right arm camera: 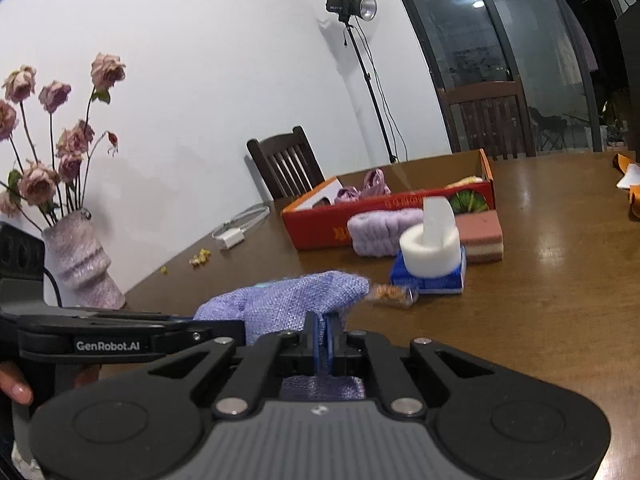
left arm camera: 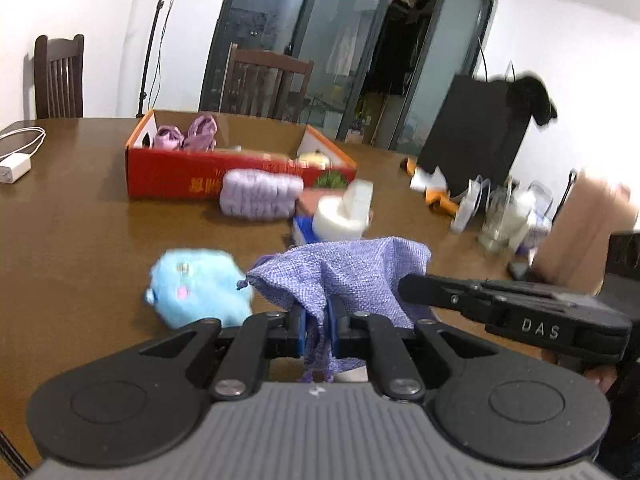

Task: Organize soft objects
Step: 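Carry the knit bag into the box and open the left gripper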

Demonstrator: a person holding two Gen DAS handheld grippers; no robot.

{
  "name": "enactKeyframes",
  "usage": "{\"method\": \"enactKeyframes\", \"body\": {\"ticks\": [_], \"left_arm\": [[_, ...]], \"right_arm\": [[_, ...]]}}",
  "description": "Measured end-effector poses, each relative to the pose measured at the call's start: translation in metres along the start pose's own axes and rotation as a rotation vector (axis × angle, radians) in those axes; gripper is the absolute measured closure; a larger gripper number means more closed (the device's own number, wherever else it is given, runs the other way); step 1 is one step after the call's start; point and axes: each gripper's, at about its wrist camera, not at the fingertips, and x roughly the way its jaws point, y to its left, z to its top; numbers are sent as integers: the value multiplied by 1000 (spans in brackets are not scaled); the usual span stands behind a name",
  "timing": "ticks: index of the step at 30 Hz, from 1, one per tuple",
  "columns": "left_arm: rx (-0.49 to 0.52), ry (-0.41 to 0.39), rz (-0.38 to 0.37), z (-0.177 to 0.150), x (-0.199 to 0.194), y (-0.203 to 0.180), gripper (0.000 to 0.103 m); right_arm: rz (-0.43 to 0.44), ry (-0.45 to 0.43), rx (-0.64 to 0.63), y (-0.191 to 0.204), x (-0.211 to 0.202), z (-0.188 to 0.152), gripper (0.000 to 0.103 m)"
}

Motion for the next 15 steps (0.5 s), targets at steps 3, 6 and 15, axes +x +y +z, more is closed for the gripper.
{"method": "enactKeyframes", "body": {"ticks": [3,6,15], "left_arm": [[-40,-73,-80,37,-4,15,92],[-3,-142,-80,85,4,30,92],[2,10,96,209,131,113,92]], "right_arm": [[69,-30,9,-6,7,35,99],[126,-65,16,-13,26,86,99],[78,90,22,-42,203,206,99]]}}
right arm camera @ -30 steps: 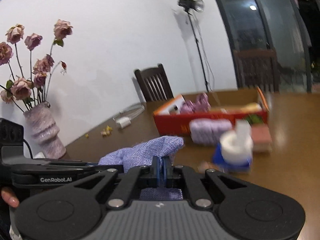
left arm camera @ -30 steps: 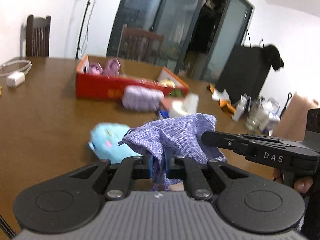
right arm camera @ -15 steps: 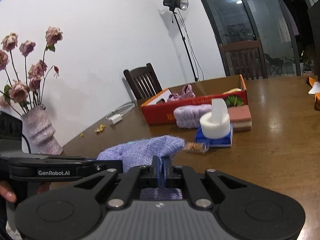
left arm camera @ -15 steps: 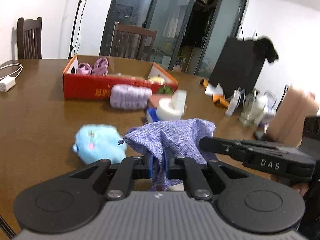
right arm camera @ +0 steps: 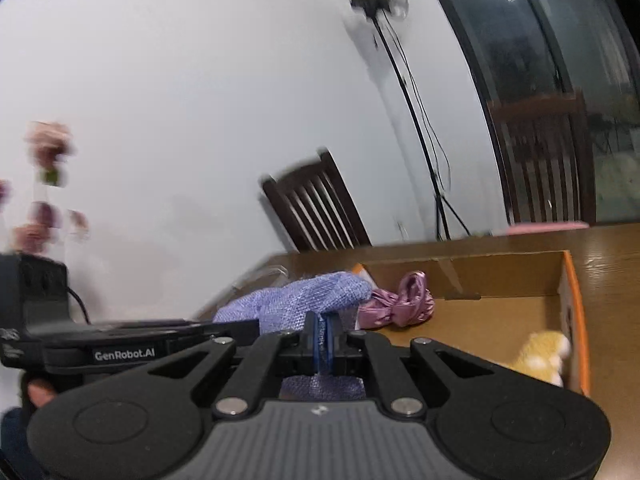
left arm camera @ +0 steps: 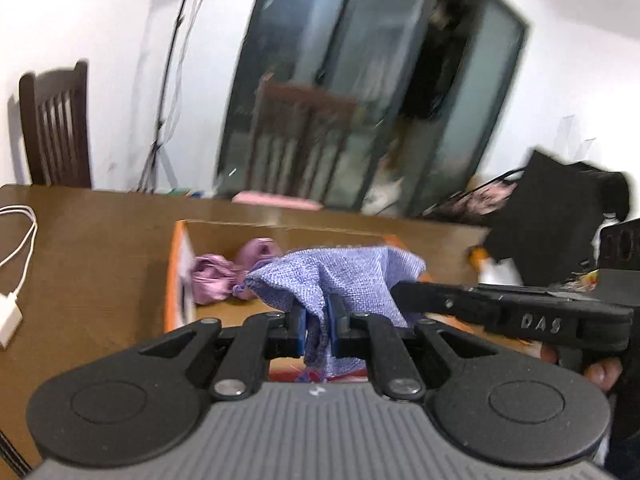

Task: Organize soft objects
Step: 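Carry the knit bag into the box and open the left gripper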

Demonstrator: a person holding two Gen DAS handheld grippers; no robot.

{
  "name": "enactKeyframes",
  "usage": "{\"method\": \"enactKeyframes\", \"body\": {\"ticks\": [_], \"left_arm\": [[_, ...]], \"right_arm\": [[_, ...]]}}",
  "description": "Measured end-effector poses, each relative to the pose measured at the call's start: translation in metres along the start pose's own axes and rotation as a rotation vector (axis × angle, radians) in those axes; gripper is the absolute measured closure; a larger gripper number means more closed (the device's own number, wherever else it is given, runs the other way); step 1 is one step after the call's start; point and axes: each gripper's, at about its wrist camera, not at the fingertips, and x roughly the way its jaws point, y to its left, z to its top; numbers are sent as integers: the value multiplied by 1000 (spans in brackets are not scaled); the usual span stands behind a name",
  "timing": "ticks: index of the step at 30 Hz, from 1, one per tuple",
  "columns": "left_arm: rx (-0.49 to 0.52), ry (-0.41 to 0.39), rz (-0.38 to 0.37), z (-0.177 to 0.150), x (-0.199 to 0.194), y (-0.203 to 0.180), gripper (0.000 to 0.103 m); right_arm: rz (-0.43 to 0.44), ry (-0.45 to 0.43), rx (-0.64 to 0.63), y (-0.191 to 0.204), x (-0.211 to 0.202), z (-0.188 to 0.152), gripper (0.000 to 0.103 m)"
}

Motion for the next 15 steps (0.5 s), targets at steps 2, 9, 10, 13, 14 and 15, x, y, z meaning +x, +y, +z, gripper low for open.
{"method": "enactKeyframes", "body": {"ticks": [2,9,10,13,14,15], "left_arm": [[1,72,51,11,34,16,92],[114,184,146,-1,83,34,67],[129,173,149,-3,81,34,63],[158,168,136,-8,73,32,50],[160,162,139,-12,68,32,48],[163,157,143,-12,69,30,46]], "right_arm": [[-19,76,61,-16,45,10,99],[-82,283,185,-47,133,0,99],[-88,310,170,-45,140,-3,98],[-114,359,120,-41,150,-13,90],[-122,363,109,-39,152,-16,89],[-138,367,97,-38,152,-18,85]]}}
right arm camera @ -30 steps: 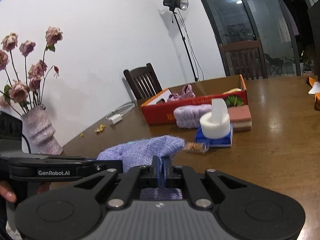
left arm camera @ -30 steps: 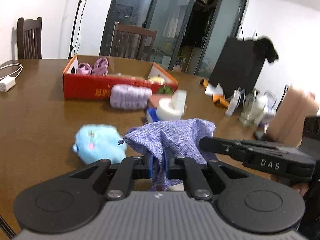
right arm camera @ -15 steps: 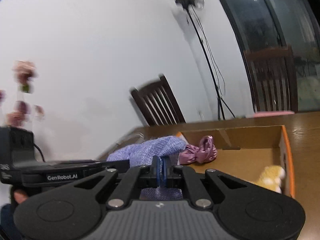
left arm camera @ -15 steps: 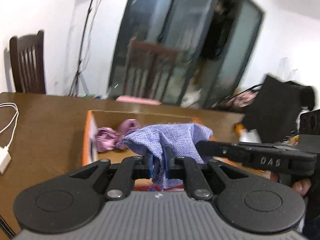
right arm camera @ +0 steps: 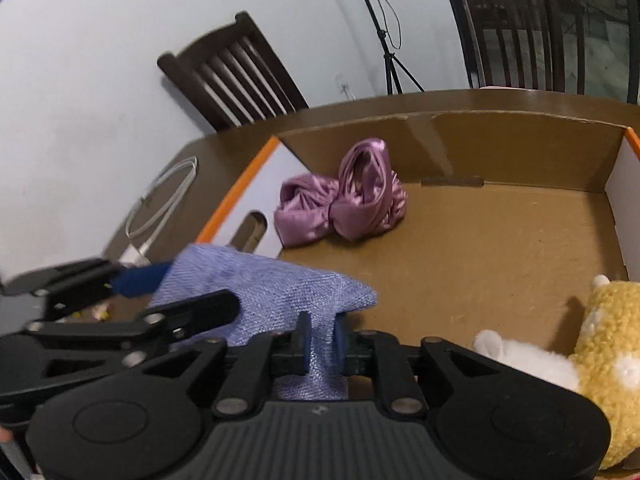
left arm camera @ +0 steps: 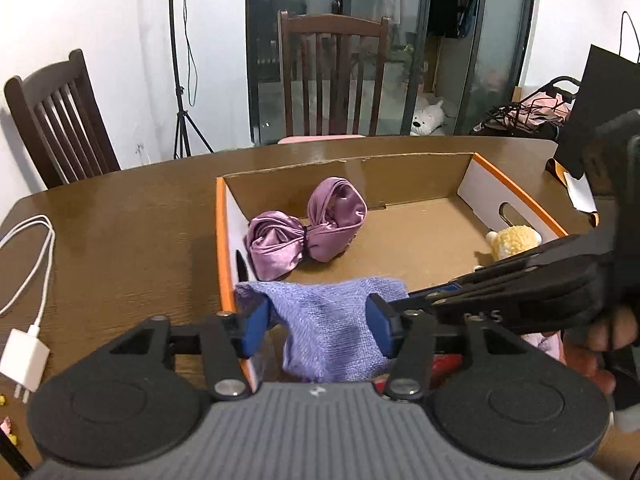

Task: Organize soft objects
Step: 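Carry the knit bag into the box and open the left gripper, then withdraw the left gripper from the box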

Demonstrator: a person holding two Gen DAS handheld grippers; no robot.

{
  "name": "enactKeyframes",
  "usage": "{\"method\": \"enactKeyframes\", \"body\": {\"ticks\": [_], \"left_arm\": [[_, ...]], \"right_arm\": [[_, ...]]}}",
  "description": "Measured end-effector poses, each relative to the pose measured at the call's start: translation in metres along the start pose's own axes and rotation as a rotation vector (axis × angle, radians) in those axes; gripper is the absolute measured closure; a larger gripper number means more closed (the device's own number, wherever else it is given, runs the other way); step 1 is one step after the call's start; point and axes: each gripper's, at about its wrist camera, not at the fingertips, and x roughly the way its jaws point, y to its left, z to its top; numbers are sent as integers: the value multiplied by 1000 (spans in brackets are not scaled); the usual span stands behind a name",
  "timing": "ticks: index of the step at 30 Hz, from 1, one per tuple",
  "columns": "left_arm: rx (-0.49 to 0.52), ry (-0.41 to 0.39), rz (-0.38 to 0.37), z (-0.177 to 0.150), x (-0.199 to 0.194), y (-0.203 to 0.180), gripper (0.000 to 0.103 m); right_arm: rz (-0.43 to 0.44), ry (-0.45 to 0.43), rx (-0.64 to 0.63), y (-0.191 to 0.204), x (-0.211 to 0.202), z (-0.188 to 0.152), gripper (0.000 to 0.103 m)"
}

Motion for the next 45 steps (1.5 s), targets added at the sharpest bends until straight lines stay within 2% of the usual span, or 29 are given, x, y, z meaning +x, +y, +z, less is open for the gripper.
{"method": "enactKeyframes", "body": {"ticks": [4,5,7,14,19,24,27,30,36,39,41,43,45], "left_arm": [[-4,-40,46,3,-24,4,40],[-3,-54,53,4,-33,4,39],[0,-78,65,9,-54,5,39],[22,-217,80,17,-146,-14,35],[85,-321,57,10,-205,-44,22],[87,-383,53,-11,-237,-67,17],[39,-410,47,-45,-247,-77,16],[15,-430,24,-92,-256,-87,13],[-26,-425,36,-196,-262,-113,7],[-91,-364,35,-225,-255,-113,7],[-98,-316,43,-234,-248,-113,7],[-82,-293,67,-236,-240,-114,7],[-93,-292,54,-237,-236,-110,7]], "right_arm": [[-48,-20,-39,6,-13,-4,75],[-53,-31,-52,8,-23,-5,69],[-52,-59,-75,12,-46,-4,68],[-49,-218,-155,32,-171,-8,65],[-51,-326,-201,42,-254,-27,54],[-61,-394,-242,52,-300,-62,46],[-48,-448,-264,53,-309,-96,38],[-56,-487,-296,49,-312,-148,36],[-176,-527,-341,45,-294,-258,35],[-185,-514,-278,37,-287,-301,35],[-184,-495,-232,30,-284,-320,35],[-205,-481,-230,26,-283,-334,35],[-212,-470,-216,22,-284,-336,35]]}}
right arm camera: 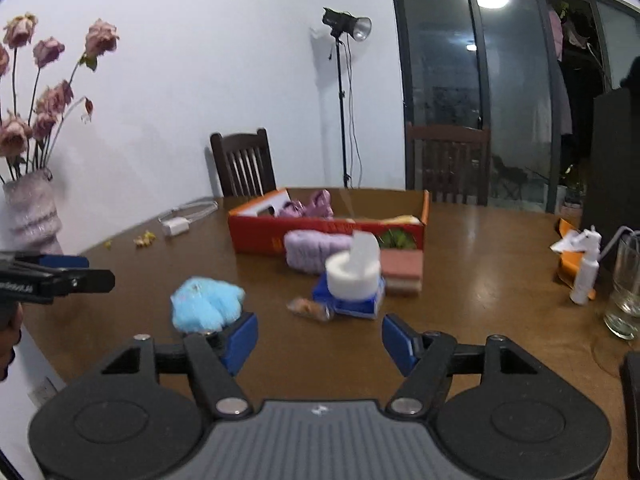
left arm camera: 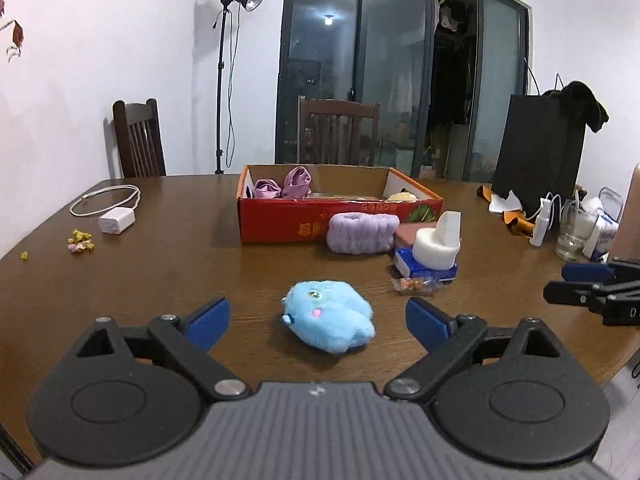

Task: Organize soft objects
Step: 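Move the right gripper toward the lavender fuzzy headband, then close the right gripper on the lavender fuzzy headband and lift it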

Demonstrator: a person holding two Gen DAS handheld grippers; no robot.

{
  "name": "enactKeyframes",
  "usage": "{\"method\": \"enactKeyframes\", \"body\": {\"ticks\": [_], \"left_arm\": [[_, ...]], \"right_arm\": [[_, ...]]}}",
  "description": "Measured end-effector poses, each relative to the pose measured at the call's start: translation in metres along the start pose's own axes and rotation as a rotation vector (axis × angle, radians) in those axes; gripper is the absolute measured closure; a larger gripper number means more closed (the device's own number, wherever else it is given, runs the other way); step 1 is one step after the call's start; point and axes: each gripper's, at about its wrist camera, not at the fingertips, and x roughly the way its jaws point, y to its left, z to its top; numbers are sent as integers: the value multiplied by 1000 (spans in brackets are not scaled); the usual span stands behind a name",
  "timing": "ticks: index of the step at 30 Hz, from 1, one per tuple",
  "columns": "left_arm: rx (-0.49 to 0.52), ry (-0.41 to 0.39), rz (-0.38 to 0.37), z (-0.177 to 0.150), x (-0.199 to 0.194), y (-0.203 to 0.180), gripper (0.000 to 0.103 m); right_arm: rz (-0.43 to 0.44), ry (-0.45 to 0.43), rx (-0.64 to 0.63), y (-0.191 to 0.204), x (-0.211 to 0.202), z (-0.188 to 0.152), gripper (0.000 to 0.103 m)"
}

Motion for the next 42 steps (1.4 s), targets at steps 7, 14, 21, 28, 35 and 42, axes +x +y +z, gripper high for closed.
{"method": "enactKeyframes", "body": {"ticks": [7,14,21,28,35,42], "left_arm": [[-17,19,-24,11,32,2,7],[-27,29,-98,59,103,7,15],[-88,227,-184,106,221,11,44],[-209,322,-233,96,277,23,65],[-213,291,-245,104,260,23,86],[-117,109,-220,126,172,-1,86]], "right_arm": [[24,-25,47,-7,13,12,35],[74,-43,78,-37,69,63,35],[220,187,165,-86,198,125,56],[247,364,107,-81,279,122,67],[278,349,66,-67,282,124,95],[280,155,-24,-42,206,155,95]]}}
